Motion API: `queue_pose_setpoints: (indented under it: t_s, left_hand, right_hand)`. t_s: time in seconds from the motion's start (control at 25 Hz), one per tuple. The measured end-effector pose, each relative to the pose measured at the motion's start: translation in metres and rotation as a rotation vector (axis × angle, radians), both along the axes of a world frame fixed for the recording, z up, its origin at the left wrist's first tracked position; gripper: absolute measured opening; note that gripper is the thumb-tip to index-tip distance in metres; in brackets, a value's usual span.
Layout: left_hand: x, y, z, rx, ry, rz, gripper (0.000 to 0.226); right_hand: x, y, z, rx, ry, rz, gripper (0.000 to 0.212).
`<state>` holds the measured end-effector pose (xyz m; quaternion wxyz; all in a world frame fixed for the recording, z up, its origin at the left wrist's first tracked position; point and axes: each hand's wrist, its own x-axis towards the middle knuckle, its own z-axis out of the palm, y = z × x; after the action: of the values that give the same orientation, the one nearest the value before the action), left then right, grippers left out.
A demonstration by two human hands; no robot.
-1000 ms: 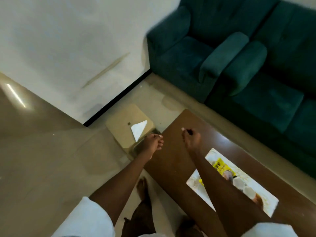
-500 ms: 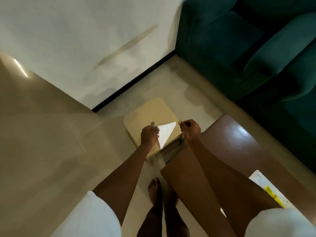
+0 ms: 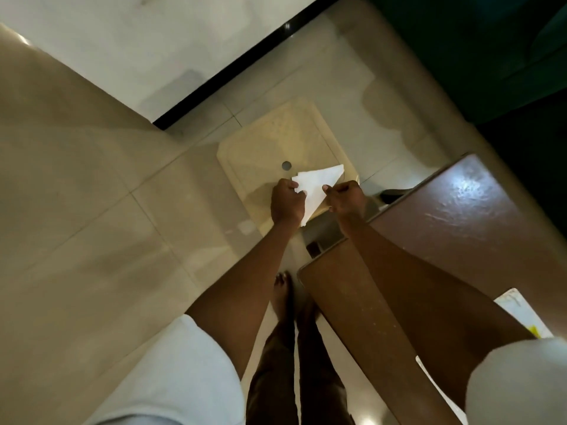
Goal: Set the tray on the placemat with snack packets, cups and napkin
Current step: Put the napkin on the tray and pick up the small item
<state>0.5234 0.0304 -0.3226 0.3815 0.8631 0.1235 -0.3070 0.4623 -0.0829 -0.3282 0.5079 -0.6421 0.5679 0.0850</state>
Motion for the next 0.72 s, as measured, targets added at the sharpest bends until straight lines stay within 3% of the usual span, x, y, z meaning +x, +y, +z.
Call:
queue_pose_setpoints:
  t_s: [0.28, 0.48, 0.6, 0.72]
  left_hand:
    - [-0.004, -0.004, -0.008, 0.117, -0.085, -0.105, 0.037]
    - [-0.009, -0.002, -0.006, 0.045, -0.074, -0.042, 0.038]
    - [-0.020, -0.007, 0.012, -0.038, -0.005, 0.099, 0.049]
    - [-0.036, -0.019, 0.046, -0.216, 0.208, 0.120, 0.070]
  right_hand:
    - [0.016, 0.007, -0.004, -0.028, 0.109, 0.031, 0.035]
    - [0.013, 0.007, 0.003, 0.022, -0.005, -0.008, 0.024]
    - [-0.003, -0.002, 0.023, 0.063, -0.111, -0.137, 0.019]
    - [-0.032, -0.014, 0.063, 0.103, -0.260, -0.279, 0.014]
